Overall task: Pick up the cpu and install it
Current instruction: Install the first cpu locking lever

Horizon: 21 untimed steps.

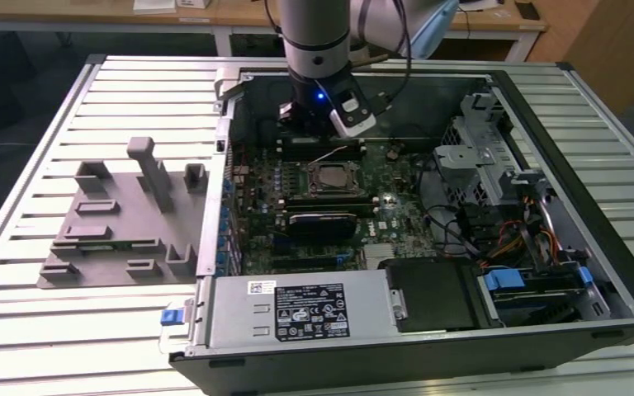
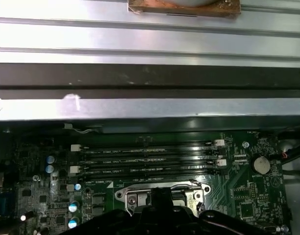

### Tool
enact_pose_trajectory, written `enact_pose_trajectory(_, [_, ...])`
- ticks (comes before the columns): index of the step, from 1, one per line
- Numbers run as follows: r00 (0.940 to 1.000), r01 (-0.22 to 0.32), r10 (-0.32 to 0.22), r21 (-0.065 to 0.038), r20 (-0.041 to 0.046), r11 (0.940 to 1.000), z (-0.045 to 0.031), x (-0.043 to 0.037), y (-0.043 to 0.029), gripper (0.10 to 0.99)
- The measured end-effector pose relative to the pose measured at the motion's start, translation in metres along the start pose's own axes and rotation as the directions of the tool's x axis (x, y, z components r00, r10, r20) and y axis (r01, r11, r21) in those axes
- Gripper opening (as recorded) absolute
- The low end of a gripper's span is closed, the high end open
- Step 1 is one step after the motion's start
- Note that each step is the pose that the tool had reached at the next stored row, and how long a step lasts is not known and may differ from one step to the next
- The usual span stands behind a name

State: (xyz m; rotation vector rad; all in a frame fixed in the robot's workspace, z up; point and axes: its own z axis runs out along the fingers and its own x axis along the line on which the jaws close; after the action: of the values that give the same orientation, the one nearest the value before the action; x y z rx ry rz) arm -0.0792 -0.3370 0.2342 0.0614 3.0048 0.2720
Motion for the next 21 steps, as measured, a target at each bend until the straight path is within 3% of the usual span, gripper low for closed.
enact_pose_trajectory(9, [1.0,-0.007,0.007,0.042,0.0037,0.9991,0.0042,-0.005,0.0045,0.106])
enact_pose_trajectory(17, [1.0,-0.003,0.002,0.107,0.0066,0.9943,0.0091,-0.0072,0.0109,0.106])
enact_pose_trajectory(21, [1.0,-0.003,0.003,0.109,0.0068,0.994,0.0124,-0.0082,0.0136,0.106])
